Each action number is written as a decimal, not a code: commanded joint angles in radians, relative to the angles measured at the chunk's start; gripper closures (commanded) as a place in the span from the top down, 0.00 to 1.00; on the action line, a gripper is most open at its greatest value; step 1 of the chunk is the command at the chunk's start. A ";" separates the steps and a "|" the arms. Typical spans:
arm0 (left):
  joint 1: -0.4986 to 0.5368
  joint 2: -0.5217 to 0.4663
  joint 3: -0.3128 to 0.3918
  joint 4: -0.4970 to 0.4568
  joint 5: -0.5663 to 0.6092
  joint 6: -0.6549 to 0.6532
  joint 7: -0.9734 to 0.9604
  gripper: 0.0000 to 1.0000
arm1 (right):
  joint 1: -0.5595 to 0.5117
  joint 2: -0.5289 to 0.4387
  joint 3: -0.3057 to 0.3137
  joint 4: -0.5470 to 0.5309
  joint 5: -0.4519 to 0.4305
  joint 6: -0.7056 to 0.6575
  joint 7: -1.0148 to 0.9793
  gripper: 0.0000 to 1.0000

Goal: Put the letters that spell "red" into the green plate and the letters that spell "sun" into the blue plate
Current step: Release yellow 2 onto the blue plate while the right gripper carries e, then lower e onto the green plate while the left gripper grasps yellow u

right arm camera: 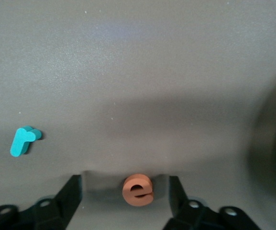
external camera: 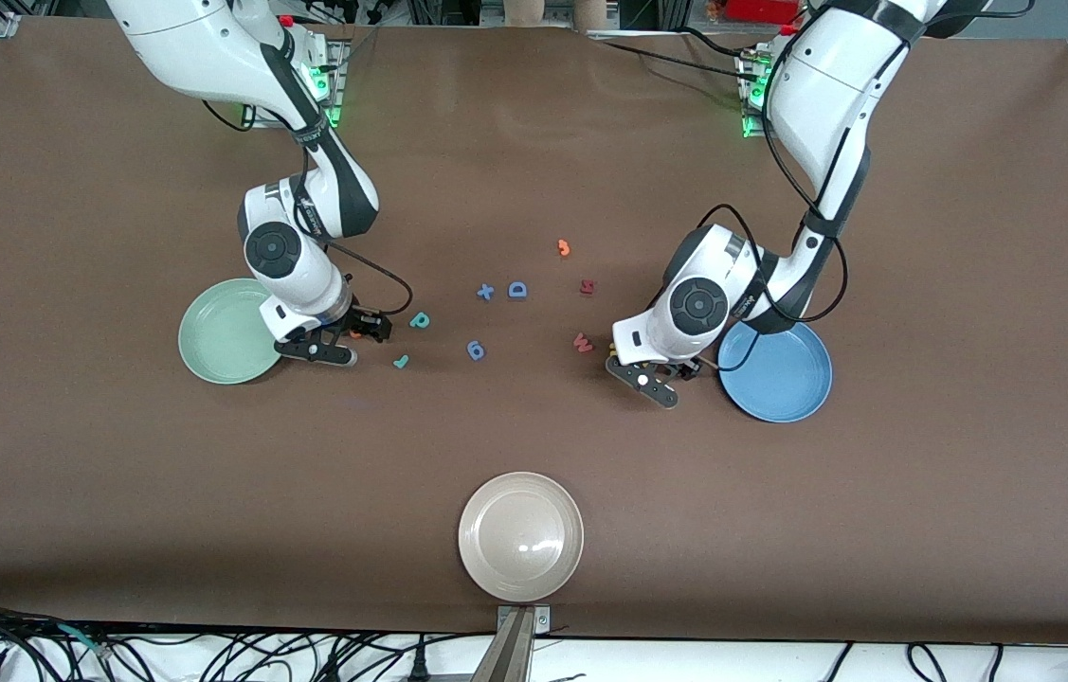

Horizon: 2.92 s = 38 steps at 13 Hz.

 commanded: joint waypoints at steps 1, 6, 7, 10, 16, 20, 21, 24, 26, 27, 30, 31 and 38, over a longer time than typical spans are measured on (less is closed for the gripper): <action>-0.007 -0.007 0.007 -0.012 0.029 0.018 -0.023 0.43 | 0.001 0.001 -0.007 -0.005 0.000 0.000 -0.002 0.73; -0.005 -0.021 0.007 -0.011 0.029 0.007 -0.021 0.13 | 0.001 0.004 -0.014 -0.005 0.000 0.000 -0.003 0.62; -0.004 -0.033 0.007 -0.009 0.029 0.004 -0.018 0.13 | 0.001 0.005 -0.014 -0.005 0.000 0.000 -0.002 0.60; 0.028 -0.103 0.012 0.008 0.029 -0.083 -0.012 0.13 | 0.001 0.005 -0.014 -0.005 0.000 0.000 -0.002 0.55; 0.175 -0.182 0.016 0.008 0.031 -0.209 0.119 0.15 | 0.001 0.010 -0.014 -0.005 0.000 0.001 0.000 0.53; 0.310 -0.168 0.013 -0.008 0.029 -0.252 0.241 0.15 | 0.002 0.022 -0.014 -0.002 0.001 0.003 0.001 0.52; 0.333 -0.156 0.012 -0.008 0.029 -0.252 0.255 0.17 | 0.002 0.022 -0.014 -0.002 0.001 0.003 0.001 0.41; 0.351 -0.139 0.012 -0.029 0.015 -0.252 0.269 0.46 | 0.002 0.022 -0.014 -0.002 0.001 0.003 0.001 0.07; 0.349 -0.139 0.010 -0.028 0.014 -0.252 0.269 1.00 | 0.002 0.022 -0.014 -0.002 0.001 0.003 0.003 0.00; 0.346 -0.139 0.007 -0.024 0.014 -0.254 0.269 1.00 | 0.002 0.022 -0.014 -0.002 0.001 0.003 0.003 0.00; 0.331 -0.146 -0.028 -0.020 0.008 -0.263 0.250 1.00 | 0.001 -0.002 -0.015 0.000 0.001 -0.011 -0.006 0.00; 0.331 -0.151 -0.054 -0.020 -0.008 -0.287 0.217 1.00 | -0.001 -0.042 -0.023 0.000 0.001 -0.062 -0.011 0.00; 0.170 -0.208 -0.168 -0.040 0.084 -0.298 -0.052 1.00 | -0.001 -0.237 -0.222 0.121 0.001 -0.535 -0.239 0.00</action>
